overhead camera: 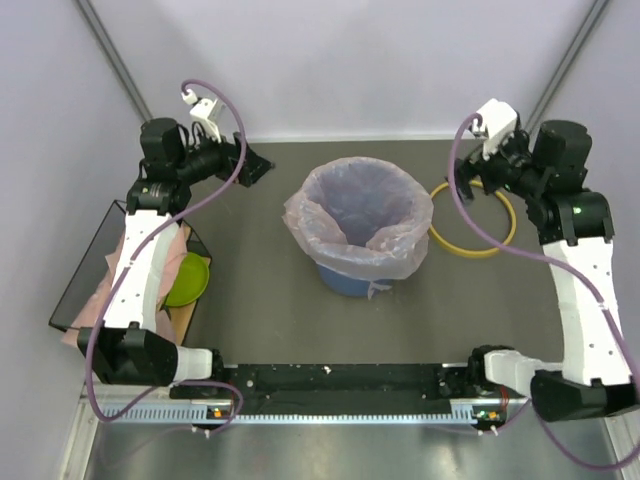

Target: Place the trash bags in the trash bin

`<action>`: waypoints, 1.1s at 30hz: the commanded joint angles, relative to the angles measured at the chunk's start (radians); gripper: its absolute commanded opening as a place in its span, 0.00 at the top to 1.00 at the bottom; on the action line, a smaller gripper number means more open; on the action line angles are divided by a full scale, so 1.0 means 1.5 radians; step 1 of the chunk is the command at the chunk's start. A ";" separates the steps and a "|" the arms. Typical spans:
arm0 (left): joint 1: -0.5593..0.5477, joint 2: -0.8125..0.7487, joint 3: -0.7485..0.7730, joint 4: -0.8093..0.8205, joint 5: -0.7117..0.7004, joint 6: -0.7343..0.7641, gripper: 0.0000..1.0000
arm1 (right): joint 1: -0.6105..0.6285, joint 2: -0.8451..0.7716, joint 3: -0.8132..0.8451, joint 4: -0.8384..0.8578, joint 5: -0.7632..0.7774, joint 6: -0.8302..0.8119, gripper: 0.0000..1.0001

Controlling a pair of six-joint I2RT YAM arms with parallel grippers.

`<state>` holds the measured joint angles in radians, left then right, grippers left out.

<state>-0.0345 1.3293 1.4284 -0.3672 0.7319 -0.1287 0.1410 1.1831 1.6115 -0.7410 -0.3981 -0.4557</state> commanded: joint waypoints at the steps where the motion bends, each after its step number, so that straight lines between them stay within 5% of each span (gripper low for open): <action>1: 0.004 0.005 0.033 -0.029 0.028 0.045 0.02 | -0.213 0.059 -0.127 -0.146 -0.005 -0.164 0.02; 5: 0.003 0.014 0.024 -0.022 0.084 0.039 0.02 | -0.257 0.103 -0.217 -0.180 -0.012 -0.290 0.01; 15: 0.003 0.020 0.011 -0.092 0.129 0.081 0.03 | -0.252 0.238 -0.367 0.046 -0.001 -0.460 0.01; 21: 0.003 0.025 0.017 -0.190 0.105 0.170 0.05 | -0.223 0.310 -0.380 0.161 0.016 -0.474 0.11; 33: 0.005 0.018 0.016 -0.249 0.131 0.213 0.05 | -0.247 0.307 -0.467 0.124 0.010 -0.535 0.63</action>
<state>-0.0334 1.3689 1.4380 -0.7300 0.8860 0.1570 -0.2050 1.6688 0.9710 -0.5247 -0.3836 -1.1915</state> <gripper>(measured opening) 0.950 0.454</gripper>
